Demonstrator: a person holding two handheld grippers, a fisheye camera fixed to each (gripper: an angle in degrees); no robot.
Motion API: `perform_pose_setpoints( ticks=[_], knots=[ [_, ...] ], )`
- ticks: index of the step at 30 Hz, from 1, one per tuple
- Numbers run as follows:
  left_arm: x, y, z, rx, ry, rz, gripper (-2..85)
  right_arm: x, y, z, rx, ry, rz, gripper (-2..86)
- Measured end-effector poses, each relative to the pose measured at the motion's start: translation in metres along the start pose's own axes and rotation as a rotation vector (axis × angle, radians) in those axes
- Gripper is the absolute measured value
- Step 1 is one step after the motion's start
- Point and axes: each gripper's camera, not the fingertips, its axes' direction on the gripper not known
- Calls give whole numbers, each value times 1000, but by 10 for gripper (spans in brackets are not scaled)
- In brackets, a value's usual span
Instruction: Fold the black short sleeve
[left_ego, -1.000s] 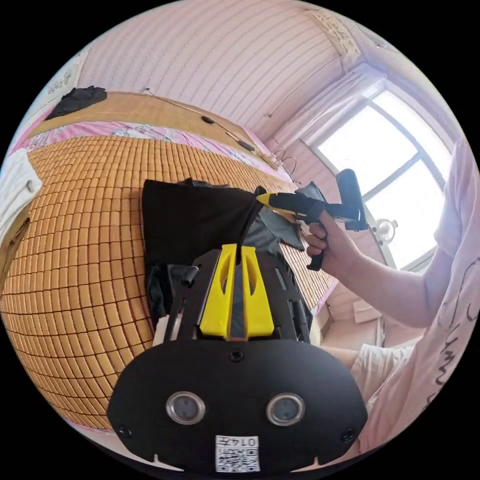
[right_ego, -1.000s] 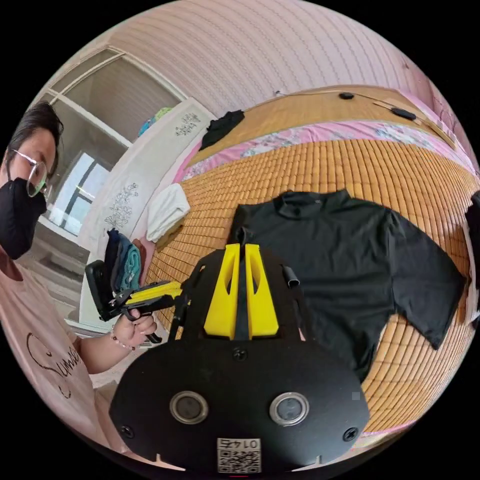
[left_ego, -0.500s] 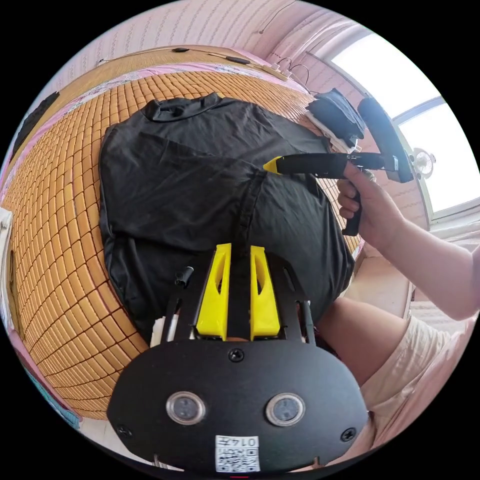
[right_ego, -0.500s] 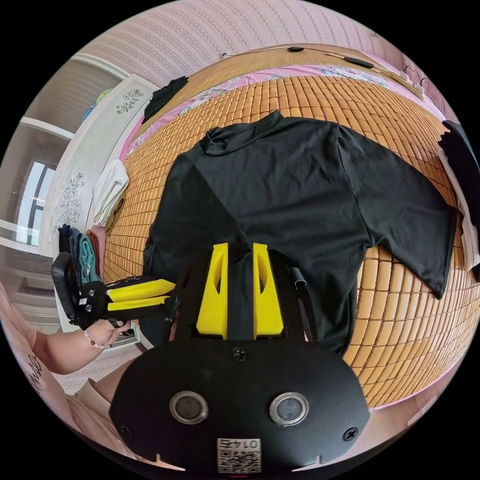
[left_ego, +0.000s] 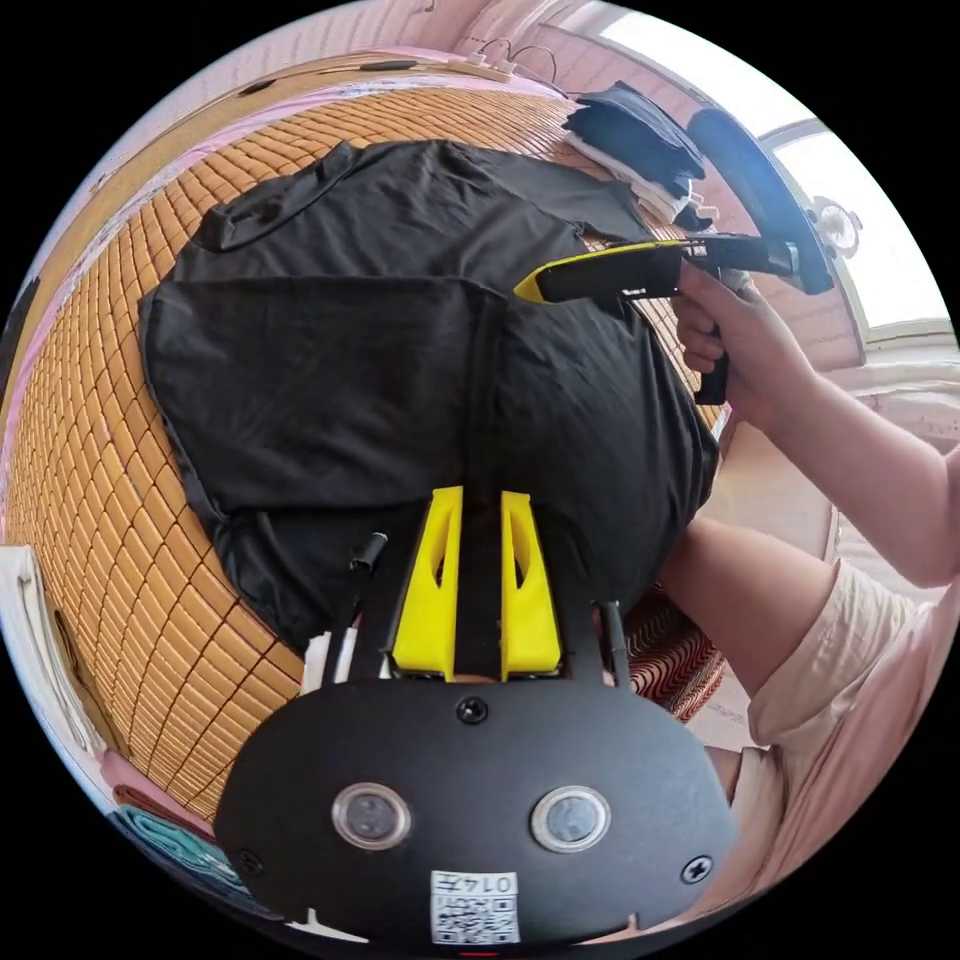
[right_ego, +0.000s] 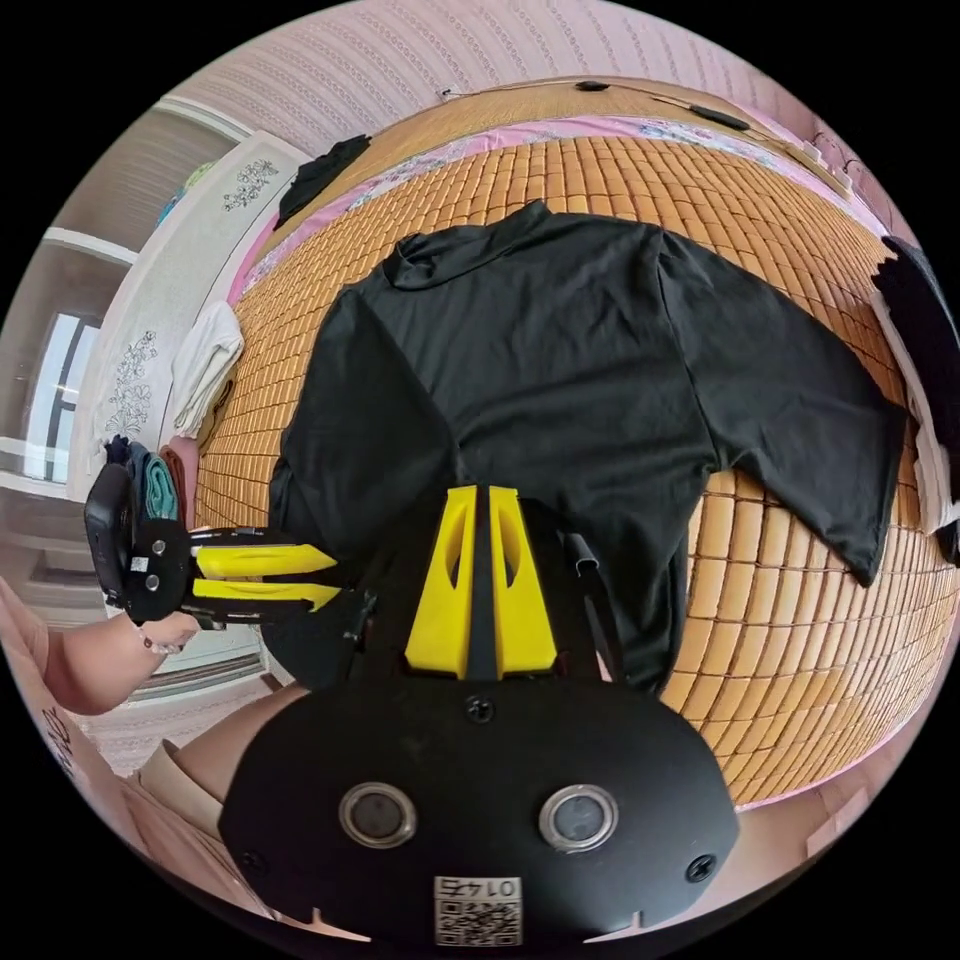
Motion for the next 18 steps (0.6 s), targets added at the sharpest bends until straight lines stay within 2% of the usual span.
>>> perform_pose_setpoints(
  ticks=[3, 6, 11, 15, 18],
  knots=[
    [15, -22, -22, -8, -2, 70, 65, 36, 40, -23, 124, 16, 113, 29],
    [30, -62, -40, 17, -8, 146, 60, 88, 86, -43, 224, 140, 291, 70],
    [63, -179, -54, 106, 10, 293, 52, 163, 151, -45, 381, 205, 543, 113],
    [96, -261, -54, 129, 45, 371, 52, 175, 160, -15, 385, 241, 540, 106],
    [128, -323, -49, 147, 4, 438, 52, 193, 163, 24, 292, 183, 566, 79]
  ],
)
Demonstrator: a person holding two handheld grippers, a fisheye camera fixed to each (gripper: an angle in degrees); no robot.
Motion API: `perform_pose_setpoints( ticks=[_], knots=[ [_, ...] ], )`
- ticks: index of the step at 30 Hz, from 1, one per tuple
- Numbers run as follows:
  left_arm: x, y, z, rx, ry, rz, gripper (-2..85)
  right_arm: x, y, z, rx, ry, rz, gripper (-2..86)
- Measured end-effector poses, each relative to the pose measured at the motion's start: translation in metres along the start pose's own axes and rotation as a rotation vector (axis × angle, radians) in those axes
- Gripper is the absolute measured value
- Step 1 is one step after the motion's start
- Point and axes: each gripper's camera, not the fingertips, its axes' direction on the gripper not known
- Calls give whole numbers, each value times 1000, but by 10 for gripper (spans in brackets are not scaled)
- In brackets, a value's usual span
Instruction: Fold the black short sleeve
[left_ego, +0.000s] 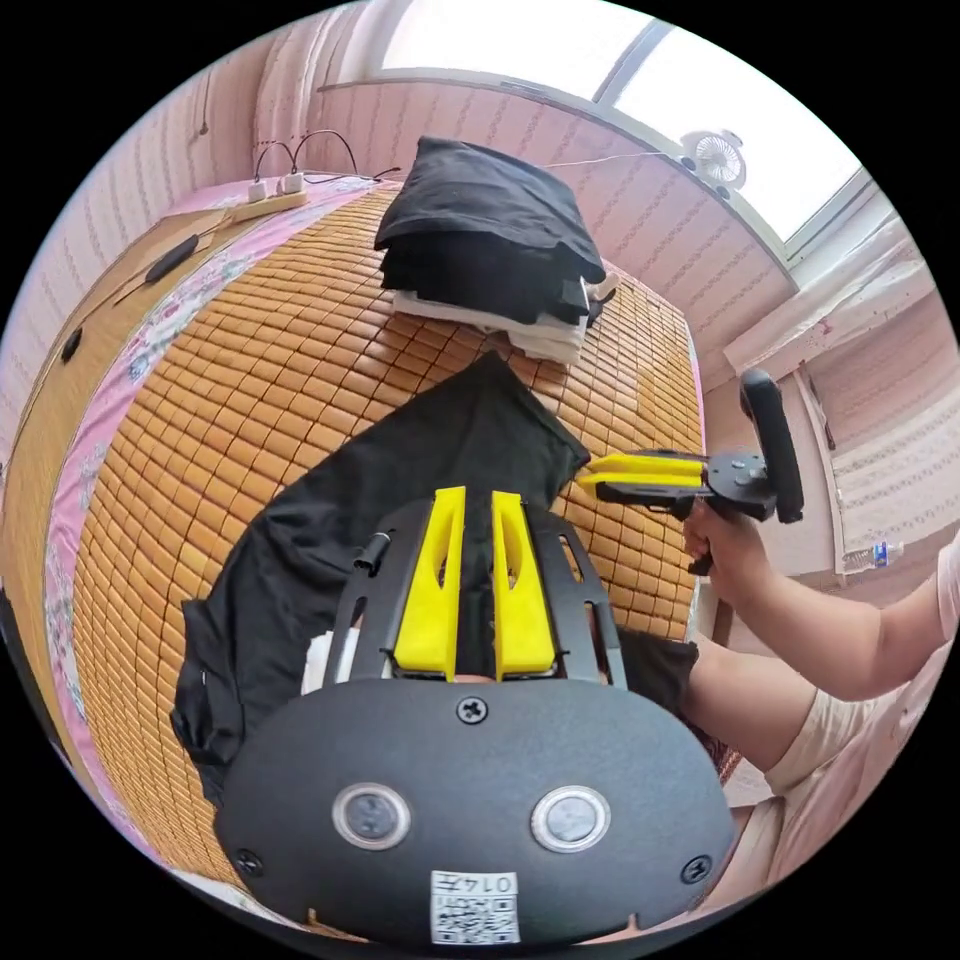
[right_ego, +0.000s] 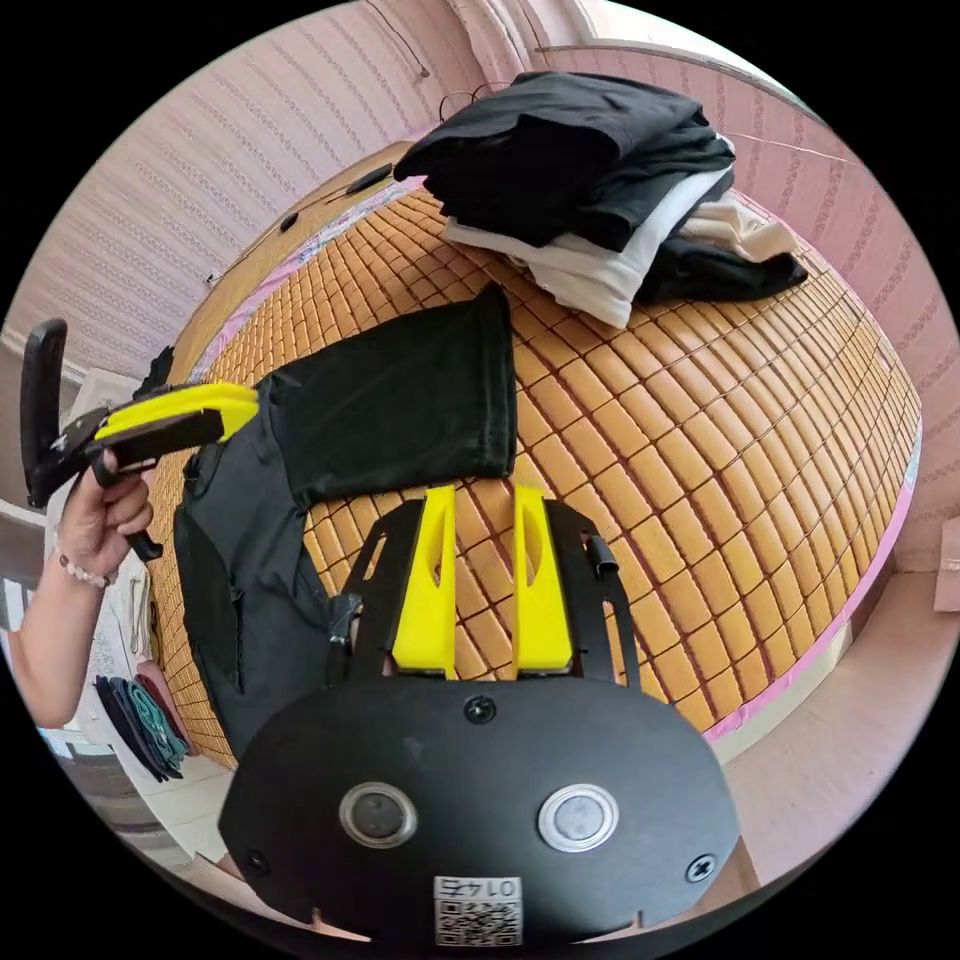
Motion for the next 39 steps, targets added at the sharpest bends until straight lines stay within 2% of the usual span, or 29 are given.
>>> perform_pose_setpoints(
  ticks=[2, 4, 8, 10, 13, 16, 24, 28, 31, 34, 39],
  knots=[
    [2, -52, 17, -8, 64, 43, 52, 13, 11, 12, 24, 6, 40, 40],
    [4, -86, 31, -20, 94, 63, 56, 22, 19, 18, 47, -7, 52, 39],
    [11, -144, 60, -68, -2, 65, 70, 42, 30, 28, 147, -130, 63, 95],
    [13, -157, 71, -92, -21, 58, 72, 49, 27, 40, 141, -167, 83, 92],
    [14, -165, 97, -209, -23, 44, 52, 53, 21, 67, 111, -121, 76, 63],
    [12, -161, 92, -197, -44, 73, 10, 55, 15, 81, 97, -148, 36, 18],
    [-25, -118, 34, -47, 9, -20, -6, 48, -17, 103, 134, -225, -69, 0],
    [-32, -96, 24, -55, -19, -25, -7, 38, -36, 119, 128, -231, -90, -1],
    [-35, -72, -4, 28, -30, -31, -7, 28, -56, 121, 147, -284, -117, -1],
    [-50, -32, -52, 145, -43, -87, -7, 2, -80, 103, 210, -319, -227, -1],
    [-58, 80, -145, 315, -183, -115, -6, -57, -108, 65, 289, -485, -468, -1]
  ],
)
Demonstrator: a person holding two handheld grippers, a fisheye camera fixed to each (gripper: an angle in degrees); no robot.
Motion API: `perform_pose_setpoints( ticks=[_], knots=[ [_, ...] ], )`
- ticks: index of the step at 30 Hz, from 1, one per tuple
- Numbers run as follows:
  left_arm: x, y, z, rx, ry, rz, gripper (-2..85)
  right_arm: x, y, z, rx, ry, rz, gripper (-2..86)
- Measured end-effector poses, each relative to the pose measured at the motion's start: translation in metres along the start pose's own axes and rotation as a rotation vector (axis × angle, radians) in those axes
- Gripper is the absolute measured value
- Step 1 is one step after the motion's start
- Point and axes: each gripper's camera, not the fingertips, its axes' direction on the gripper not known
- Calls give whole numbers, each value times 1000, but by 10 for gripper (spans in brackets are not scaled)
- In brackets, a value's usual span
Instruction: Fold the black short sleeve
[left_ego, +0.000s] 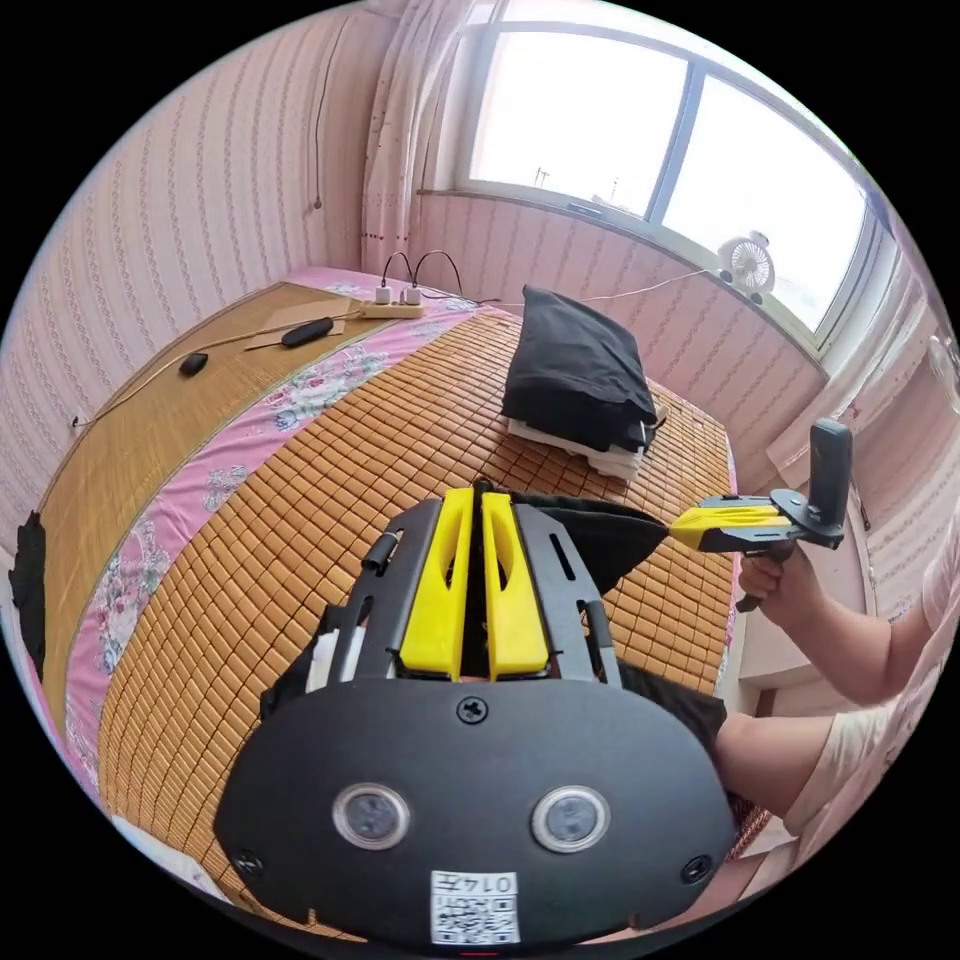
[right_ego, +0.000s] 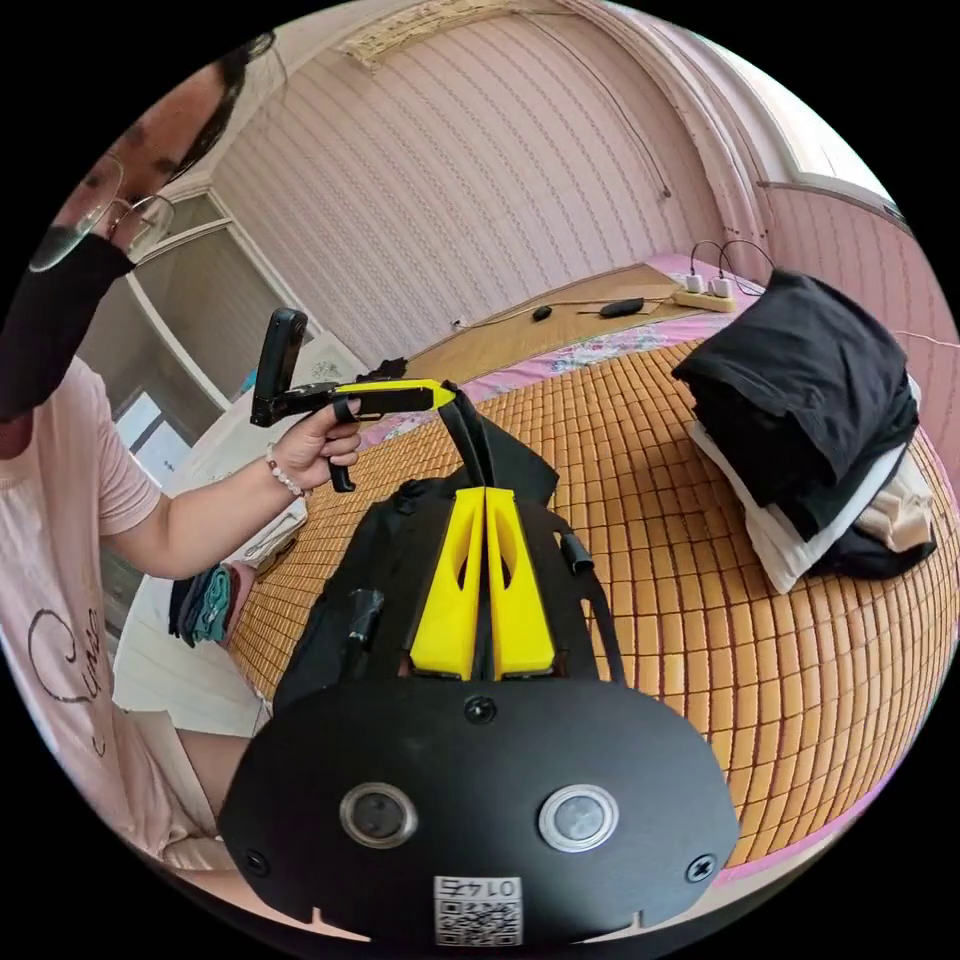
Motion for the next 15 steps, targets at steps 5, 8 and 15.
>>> perform_pose_setpoints(
  ticks=[5, 8, 15],
  knots=[
    [-8, 138, -50, -129, 28, -189, 3, -41, -12, 57, -276, -242, -138, 5],
    [-10, 215, -43, -239, 28, -334, 26, -53, 7, 105, -487, -227, -146, 19],
    [-35, 306, -58, -312, 16, -568, 51, -60, -28, 147, -662, -224, -197, 77]
  ],
)
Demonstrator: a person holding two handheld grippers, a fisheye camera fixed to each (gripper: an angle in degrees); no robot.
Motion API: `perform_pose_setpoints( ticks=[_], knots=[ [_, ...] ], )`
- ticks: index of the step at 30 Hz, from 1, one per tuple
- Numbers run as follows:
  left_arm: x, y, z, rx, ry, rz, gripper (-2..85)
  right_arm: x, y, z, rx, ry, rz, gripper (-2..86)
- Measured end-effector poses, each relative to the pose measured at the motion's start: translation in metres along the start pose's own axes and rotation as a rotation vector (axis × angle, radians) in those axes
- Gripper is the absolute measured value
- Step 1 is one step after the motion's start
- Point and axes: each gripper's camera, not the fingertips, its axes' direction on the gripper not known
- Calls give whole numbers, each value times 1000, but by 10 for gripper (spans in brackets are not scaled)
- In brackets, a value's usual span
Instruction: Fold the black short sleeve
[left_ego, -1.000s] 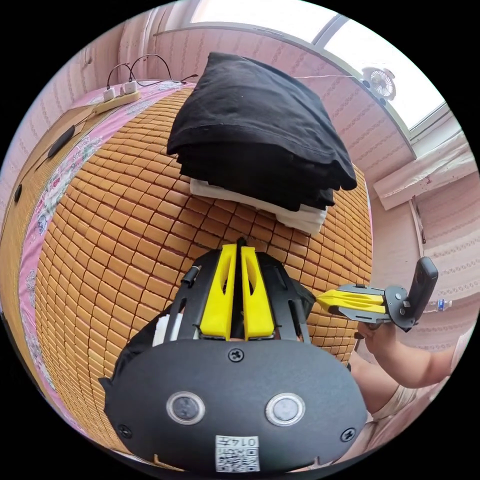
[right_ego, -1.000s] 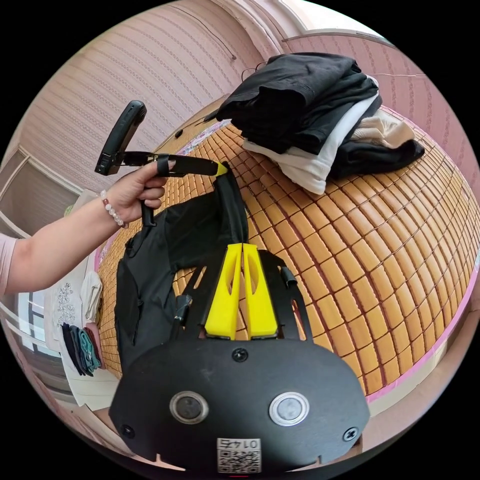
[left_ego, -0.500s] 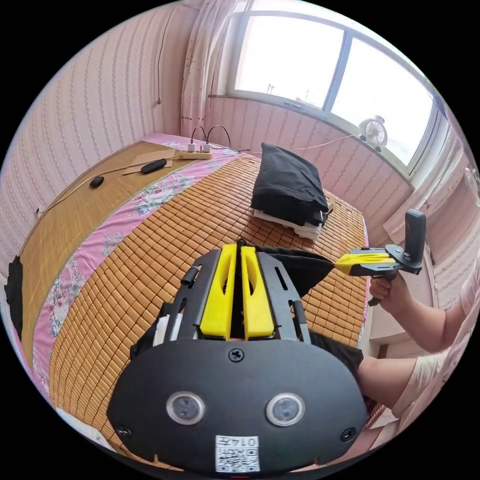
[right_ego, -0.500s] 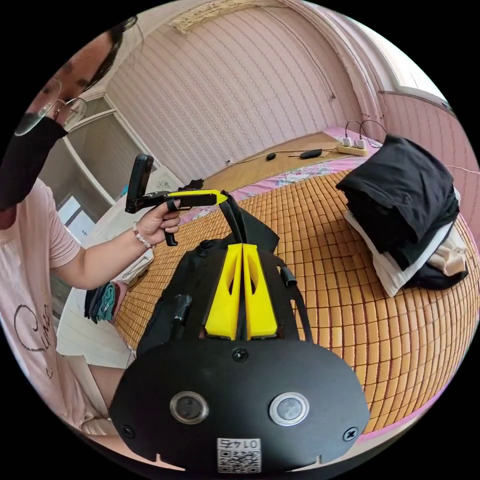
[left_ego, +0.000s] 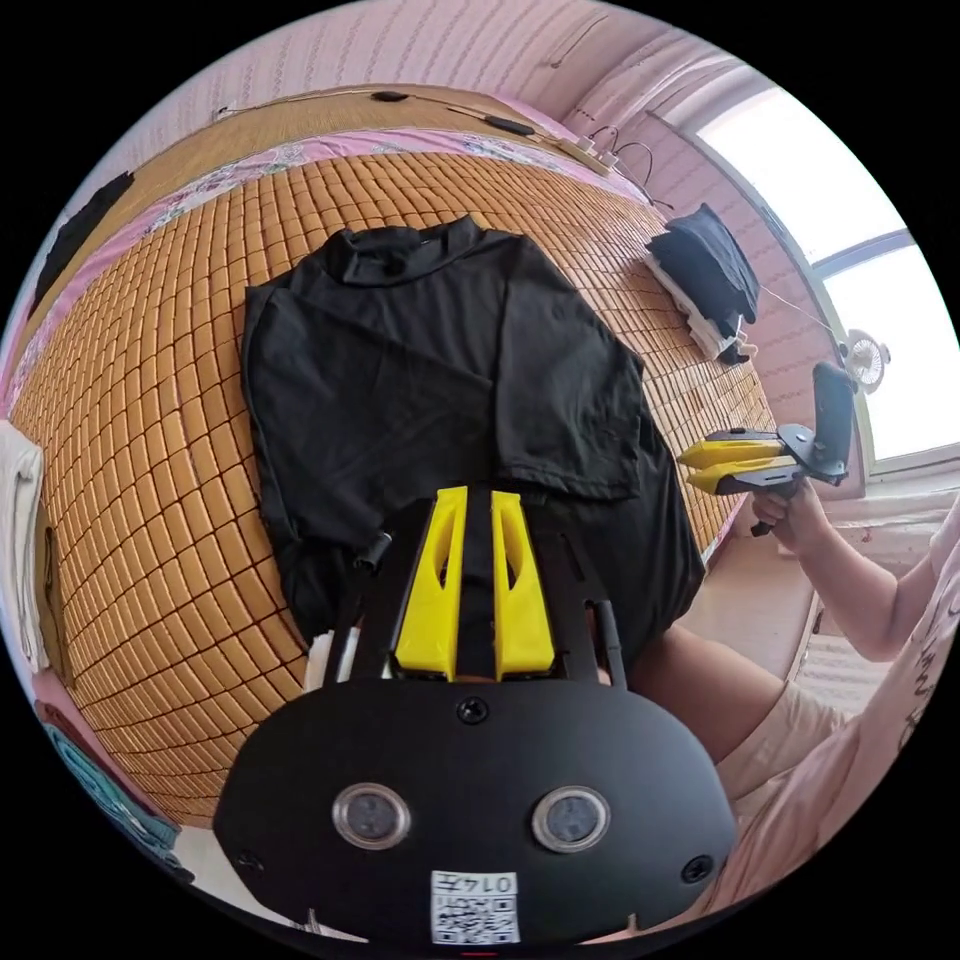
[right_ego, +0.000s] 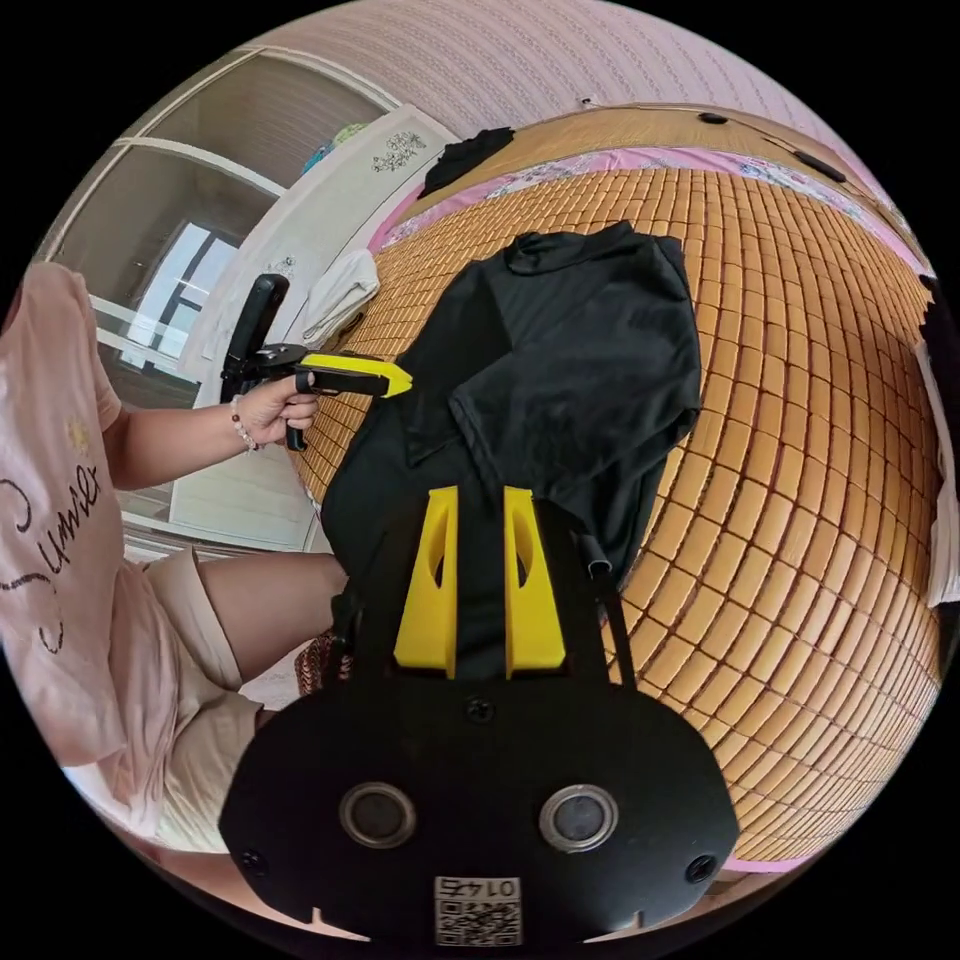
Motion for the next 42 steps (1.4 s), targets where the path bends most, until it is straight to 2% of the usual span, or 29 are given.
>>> perform_pose_setpoints(
  ticks=[7, 12, 14, 16, 19, 25, 27, 29, 33, 42],
  knots=[
    [-90, 8, -33, 212, -86, -148, 50, 51, -139, -38, 114, 346, -18, 115],
    [-156, -11, -34, 268, -121, -246, 74, 80, -230, -20, 62, 339, -10, 139],
    [-185, -18, -29, 284, -93, -299, 92, 90, -259, -9, -5, 377, -4, 117],
    [-200, -24, -24, 273, -52, -306, 104, 97, -271, -9, -28, 366, -2, 37],
    [-213, -28, -20, 270, -13, -279, 110, 111, -280, -25, 5, 295, 48, 18],
    [-228, -15, -15, 251, 28, -236, 106, 143, -275, -51, 64, 196, 185, 8],
    [-231, -15, -4, 187, 2, -219, 79, 149, -271, -51, 67, 169, 210, 7],
    [-240, -12, 4, 128, -75, -227, 12, 153, -268, -50, 57, 167, 228, 6],
    [-260, -11, -4, 166, -42, -272, -6, 156, -269, -59, 71, 168, 227, 4],
    [-278, -44, -30, 276, -102, -223, -10, 157, -300, -88, 151, 254, 198, 3]
  ],
)
